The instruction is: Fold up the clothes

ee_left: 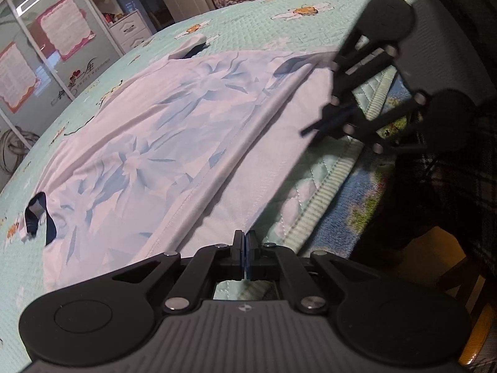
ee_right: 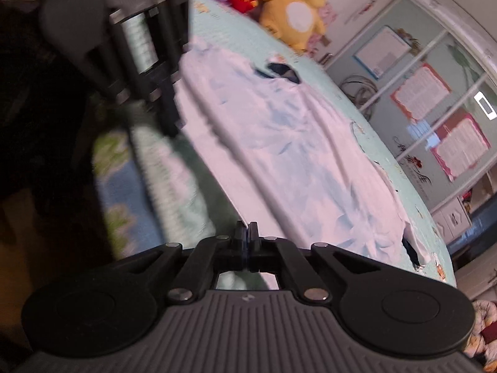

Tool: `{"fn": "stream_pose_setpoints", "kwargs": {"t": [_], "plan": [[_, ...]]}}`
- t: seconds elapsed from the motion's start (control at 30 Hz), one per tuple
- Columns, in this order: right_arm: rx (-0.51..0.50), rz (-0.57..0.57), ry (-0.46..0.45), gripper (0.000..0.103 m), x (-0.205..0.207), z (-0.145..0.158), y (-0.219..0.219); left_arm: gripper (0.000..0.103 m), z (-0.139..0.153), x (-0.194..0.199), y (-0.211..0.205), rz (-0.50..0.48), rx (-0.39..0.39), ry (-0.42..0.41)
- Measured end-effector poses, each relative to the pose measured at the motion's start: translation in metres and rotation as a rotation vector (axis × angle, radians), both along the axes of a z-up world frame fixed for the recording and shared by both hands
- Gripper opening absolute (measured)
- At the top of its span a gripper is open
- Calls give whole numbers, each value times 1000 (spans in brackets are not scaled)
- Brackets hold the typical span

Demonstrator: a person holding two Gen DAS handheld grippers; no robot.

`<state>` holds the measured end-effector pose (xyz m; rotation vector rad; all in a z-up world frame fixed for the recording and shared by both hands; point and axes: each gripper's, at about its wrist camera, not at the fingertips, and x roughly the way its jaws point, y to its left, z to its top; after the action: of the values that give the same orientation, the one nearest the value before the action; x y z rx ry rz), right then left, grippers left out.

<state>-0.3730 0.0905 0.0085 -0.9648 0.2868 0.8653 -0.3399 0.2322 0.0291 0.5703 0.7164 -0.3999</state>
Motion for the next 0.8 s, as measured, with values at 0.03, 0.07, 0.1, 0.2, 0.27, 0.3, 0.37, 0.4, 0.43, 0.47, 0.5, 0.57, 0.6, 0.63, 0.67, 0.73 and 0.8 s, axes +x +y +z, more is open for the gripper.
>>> {"fn": "stream_pose_setpoints", "kwargs": {"t": [0.03,0.07,0.1,0.2,0.27,0.3,0.37,0.4,0.43,0.47,0.5,0.57,0.6,0.63,0.67,0.73,0.8], "plan": [[0,-2,-1,0,-1,-1,-2,0,0,-1,-1,5,7,-10],[0,-4,-2,0,-2,-2,-3,1,-1,-3,-2,9,16,-20],[4,-8,-2,0,-2,-2,-3,3,-1,-4,-3,13,24,-30],[1,-6,-10,0,-1,-4,-3,9,-3,-11,2,35,80,-60],[9,-9,1,0,3,-2,-3,15,-5,-13,10,58,97,-63],[13,-11,6,0,6,-2,-3,18,-7,-14,15,69,104,-64],[20,-18,10,0,6,0,-4,27,-6,-12,21,79,108,-69],[23,-21,10,0,6,0,-3,37,-6,-10,23,83,115,-74],[25,-25,10,0,6,1,-3,43,-5,-8,24,86,122,-79],[28,-28,11,0,6,2,-3,50,-5,-7,26,90,130,-85],[31,-31,13,0,7,3,-2,50,-4,-5,27,93,137,-90],[36,-35,14,0,11,5,-1,50,-3,-2,30,86,136,-82],[37,-36,14,0,12,6,0,50,-3,-2,32,86,134,-74],[37,-37,11,0,13,7,0,48,-3,-1,35,88,132,-65],[36,-37,10,0,14,7,1,35,-3,0,37,90,130,-56],[38,-37,11,0,15,8,1,2,-3,-1,42,95,125,-40],[37,-35,20,0,15,7,0,0,-5,-5,46,103,119,-26]]}}
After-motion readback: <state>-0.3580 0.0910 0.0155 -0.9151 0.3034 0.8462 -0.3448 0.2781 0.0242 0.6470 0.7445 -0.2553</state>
